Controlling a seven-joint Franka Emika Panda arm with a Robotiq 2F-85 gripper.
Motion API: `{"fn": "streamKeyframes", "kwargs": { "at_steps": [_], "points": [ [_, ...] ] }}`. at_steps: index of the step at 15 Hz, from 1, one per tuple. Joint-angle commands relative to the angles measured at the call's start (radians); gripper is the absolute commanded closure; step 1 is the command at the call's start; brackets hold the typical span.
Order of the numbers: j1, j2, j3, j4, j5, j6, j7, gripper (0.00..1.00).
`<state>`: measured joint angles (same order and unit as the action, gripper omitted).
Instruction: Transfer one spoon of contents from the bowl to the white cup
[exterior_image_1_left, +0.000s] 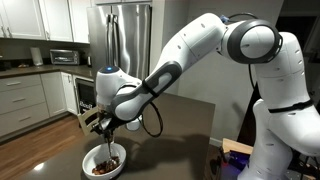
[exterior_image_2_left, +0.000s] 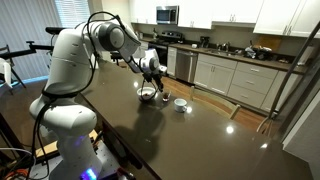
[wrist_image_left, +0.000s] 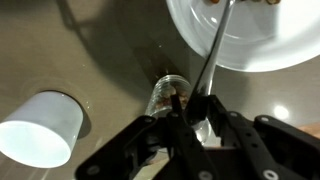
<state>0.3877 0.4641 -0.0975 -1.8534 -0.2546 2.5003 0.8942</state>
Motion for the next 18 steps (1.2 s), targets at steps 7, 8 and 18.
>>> {"fn": "streamKeyframes", "kwargs": {
  "at_steps": [7,8,18],
  "points": [
    [0.0,-0.108,0.004,-0.108,-0.101,-0.079,0.142,0.56],
    [-0.003,-0.116,0.006,-0.115,-0.109,-0.09,0.153,0.59],
    [-0.054,-0.152,0.038,-0.122,-0.09,-0.14,0.139,0.44]
  ]
}}
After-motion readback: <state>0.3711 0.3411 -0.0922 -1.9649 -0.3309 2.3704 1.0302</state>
